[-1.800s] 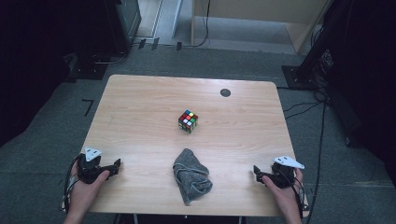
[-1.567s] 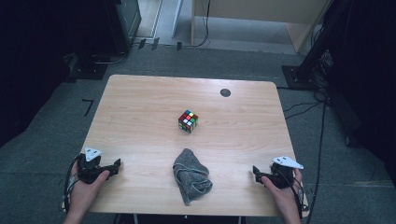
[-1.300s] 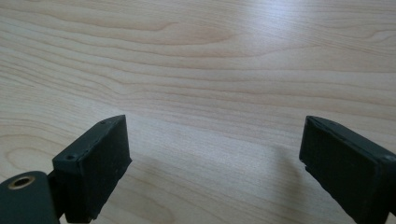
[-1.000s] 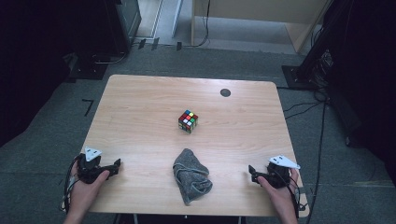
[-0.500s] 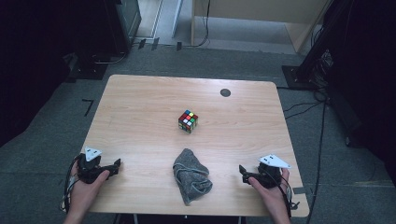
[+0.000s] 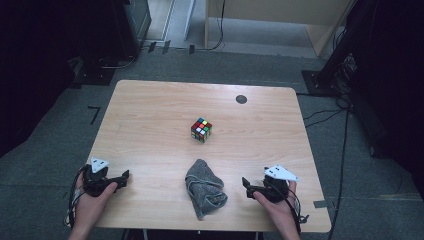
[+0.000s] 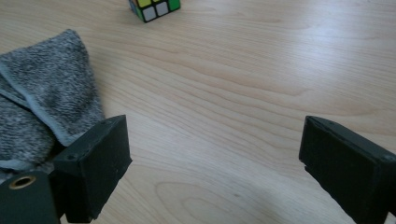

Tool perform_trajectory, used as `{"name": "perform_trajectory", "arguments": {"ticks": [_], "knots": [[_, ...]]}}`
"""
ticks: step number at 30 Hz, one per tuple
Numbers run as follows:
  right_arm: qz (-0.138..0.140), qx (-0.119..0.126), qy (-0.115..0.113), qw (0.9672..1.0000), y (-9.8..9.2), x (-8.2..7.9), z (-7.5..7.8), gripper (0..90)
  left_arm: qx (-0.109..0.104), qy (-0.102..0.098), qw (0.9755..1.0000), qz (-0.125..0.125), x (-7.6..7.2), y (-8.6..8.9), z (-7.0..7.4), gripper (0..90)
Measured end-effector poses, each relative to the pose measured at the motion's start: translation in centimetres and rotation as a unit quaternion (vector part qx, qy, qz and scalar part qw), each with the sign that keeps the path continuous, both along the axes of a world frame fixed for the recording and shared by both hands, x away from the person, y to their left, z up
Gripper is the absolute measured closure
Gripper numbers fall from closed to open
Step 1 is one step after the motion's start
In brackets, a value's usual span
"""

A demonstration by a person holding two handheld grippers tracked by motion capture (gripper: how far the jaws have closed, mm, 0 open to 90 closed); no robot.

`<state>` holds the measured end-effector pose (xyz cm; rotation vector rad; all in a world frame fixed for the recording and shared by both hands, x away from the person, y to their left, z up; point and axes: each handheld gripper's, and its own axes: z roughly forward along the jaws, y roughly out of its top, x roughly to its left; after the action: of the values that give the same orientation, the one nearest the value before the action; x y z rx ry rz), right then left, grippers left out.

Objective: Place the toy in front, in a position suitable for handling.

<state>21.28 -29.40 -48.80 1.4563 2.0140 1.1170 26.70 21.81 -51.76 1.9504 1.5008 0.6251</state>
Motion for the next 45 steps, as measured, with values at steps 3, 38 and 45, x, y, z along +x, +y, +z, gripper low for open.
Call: {"name": "perform_trajectory", "arguments": {"ticks": [3,38,45], "knots": [[0.009,0.002,-0.003,1.0000,0.9,0.0,0.1,8.6,0.000,0.000,1.0000,0.000,0.0,0.0,0.0,8.5],[0.112,0.036,-0.011,0.9930,9.7,-0.2,-0.1,13.2,0.000,0.000,1.0000,0.000,0.0,0.0,0.0,8.5],[0.129,0.042,-0.013,0.9906,11.1,-0.3,-0.1,13.8,0.000,0.000,1.0000,0.000,0.0,0.0,0.0,8.5]]}}
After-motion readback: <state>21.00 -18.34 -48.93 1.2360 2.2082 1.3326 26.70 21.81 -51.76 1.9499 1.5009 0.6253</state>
